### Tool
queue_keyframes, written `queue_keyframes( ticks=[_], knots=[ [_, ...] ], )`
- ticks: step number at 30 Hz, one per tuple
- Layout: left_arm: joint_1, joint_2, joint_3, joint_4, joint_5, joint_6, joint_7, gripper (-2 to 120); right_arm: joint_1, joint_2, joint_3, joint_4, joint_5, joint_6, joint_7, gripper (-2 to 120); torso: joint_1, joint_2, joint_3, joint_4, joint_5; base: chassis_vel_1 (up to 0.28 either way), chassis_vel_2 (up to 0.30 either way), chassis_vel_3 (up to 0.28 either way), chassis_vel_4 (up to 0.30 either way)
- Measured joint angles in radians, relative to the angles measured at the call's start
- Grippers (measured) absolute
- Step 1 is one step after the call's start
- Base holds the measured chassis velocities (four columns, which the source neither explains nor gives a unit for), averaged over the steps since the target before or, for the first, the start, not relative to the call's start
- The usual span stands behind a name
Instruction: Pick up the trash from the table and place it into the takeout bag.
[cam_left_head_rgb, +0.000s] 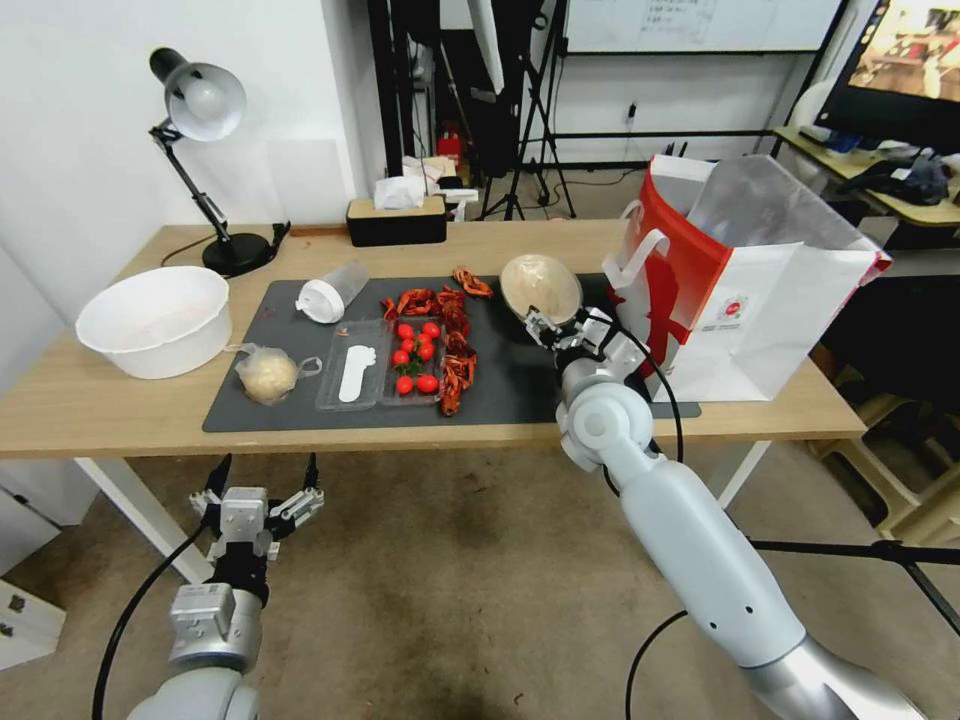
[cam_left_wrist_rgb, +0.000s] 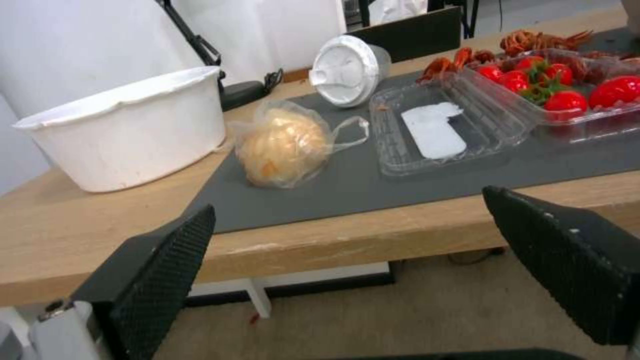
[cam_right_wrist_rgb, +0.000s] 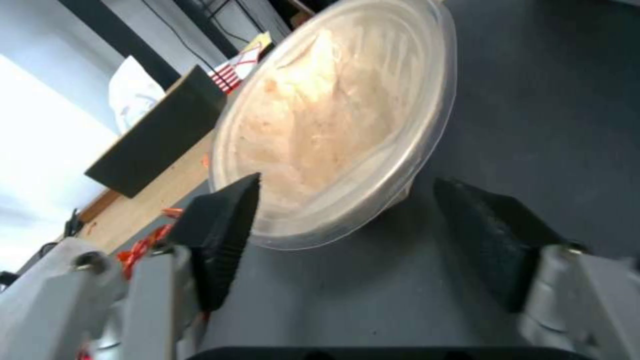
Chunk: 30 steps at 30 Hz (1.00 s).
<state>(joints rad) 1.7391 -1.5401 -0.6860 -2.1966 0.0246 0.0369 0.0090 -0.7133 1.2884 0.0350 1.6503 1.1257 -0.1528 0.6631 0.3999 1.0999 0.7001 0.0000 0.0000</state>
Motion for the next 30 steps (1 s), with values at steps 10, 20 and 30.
queue_keyframes(
  ticks=[10, 20, 30],
  knots=[
    [0.003, -0.002, 0.003, 0.004, 0.000, -0.008, 0.000, 100, 0.012, 0.007, 0.005, -0.021, 0.009, -0.009, 0.016, 28, 0.000, 0.000, 0.000, 0.0000, 0.0000, 0.000, 0.000, 0.000, 0.000],
    [0.004, -0.003, 0.005, 0.004, 0.002, -0.011, 0.000, 100, 0.007, 0.002, 0.009, -0.018, 0.008, -0.014, 0.021, 0, 0.000, 0.000, 0.000, 0.0000, 0.0001, 0.000, 0.000, 0.000, 0.000],
    [0.002, -0.003, 0.005, 0.007, 0.003, -0.015, 0.000, 100, -0.014, -0.024, 0.023, 0.076, -0.006, 0.000, -0.020, 0, 0.000, 0.000, 0.000, 0.0000, 0.0000, 0.000, 0.000, 0.000, 0.000]
  ],
)
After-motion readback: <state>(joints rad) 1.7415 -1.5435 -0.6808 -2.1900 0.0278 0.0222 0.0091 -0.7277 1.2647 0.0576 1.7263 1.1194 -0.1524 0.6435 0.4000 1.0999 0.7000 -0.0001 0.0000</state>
